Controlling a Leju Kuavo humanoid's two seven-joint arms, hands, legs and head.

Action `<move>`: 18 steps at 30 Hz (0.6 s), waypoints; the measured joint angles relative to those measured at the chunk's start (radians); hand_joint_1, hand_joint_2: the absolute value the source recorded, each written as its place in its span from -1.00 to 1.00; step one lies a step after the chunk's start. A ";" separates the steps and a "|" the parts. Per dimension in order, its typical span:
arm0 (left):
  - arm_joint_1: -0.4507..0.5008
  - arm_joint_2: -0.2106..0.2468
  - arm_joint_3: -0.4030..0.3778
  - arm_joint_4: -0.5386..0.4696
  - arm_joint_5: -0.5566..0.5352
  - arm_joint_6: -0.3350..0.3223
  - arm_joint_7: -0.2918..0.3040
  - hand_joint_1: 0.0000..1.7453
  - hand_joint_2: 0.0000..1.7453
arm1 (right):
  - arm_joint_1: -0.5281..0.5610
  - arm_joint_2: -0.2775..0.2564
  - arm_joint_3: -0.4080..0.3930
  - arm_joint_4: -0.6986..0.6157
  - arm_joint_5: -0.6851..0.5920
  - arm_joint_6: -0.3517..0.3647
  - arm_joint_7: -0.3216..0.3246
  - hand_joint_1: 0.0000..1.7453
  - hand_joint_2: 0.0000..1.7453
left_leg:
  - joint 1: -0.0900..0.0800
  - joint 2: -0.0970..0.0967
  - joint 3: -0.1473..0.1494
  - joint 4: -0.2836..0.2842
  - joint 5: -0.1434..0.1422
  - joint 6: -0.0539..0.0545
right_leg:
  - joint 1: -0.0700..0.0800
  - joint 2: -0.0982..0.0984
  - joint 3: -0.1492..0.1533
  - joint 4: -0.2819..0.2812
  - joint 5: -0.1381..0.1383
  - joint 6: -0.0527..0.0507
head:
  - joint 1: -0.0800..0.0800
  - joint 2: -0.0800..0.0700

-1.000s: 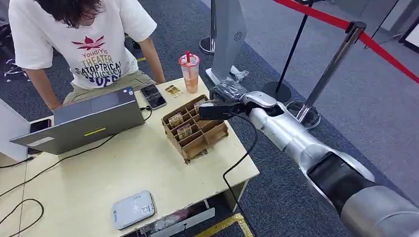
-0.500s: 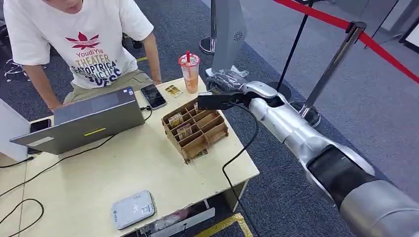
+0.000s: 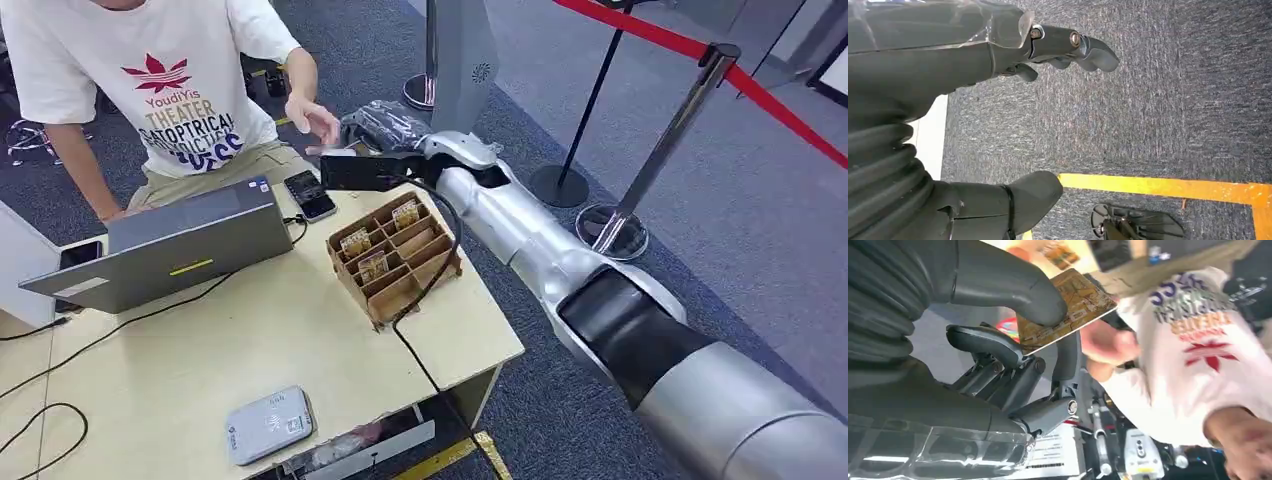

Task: Pass the card to the sensor for recognition and then transmit it.

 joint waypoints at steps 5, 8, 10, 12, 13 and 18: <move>-0.004 -0.003 -0.002 0.000 -0.016 0.000 0.010 -1.00 1.00 | -0.057 0.069 0.001 0.049 -0.001 -0.020 0.005 1.00 1.00 | 0.000 0.000 0.000 0.000 0.000 0.000 | 0.000 0.000 0.000 0.000 0.000 0.000 | 0.000 0.000; -0.009 -0.005 -0.005 0.000 -0.026 -0.004 0.014 -1.00 1.00 | -0.072 0.098 0.001 0.066 -0.005 -0.032 0.008 1.00 1.00 | 0.000 0.000 0.000 0.000 0.000 0.000 | 0.000 0.000 0.000 0.000 0.000 0.000 | 0.000 0.000; -0.012 -0.006 -0.009 0.000 -0.030 -0.006 0.017 -1.00 1.00 | -0.078 0.111 0.000 0.076 -0.012 -0.039 0.008 1.00 1.00 | 0.000 0.000 0.000 0.000 0.000 0.000 | 0.000 0.000 0.000 0.000 0.000 0.000 | 0.000 0.000; -0.015 -0.007 -0.011 0.000 -0.031 -0.006 0.018 -1.00 1.00 | -0.083 0.121 -0.001 0.085 -0.013 -0.042 0.008 1.00 1.00 | 0.000 0.000 0.000 0.000 0.000 0.000 | 0.000 0.000 0.000 0.000 0.000 0.000 | 0.000 0.000; -0.016 -0.008 -0.014 0.000 -0.031 -0.006 0.019 -1.00 1.00 | -0.085 0.126 -0.001 0.089 -0.013 -0.043 0.008 1.00 1.00 | 0.000 0.000 0.000 0.000 0.000 0.000 | 0.000 0.000 0.000 0.000 0.000 0.000 | 0.000 0.000; -0.020 -0.011 -0.027 0.000 -0.042 -0.004 0.024 -1.00 1.00 | -0.086 0.137 -0.005 0.105 -0.012 -0.057 0.007 -0.98 1.00 | 0.000 -0.001 0.000 0.000 0.000 0.000 | 0.000 -0.001 0.000 0.000 0.000 0.000 | 0.000 0.000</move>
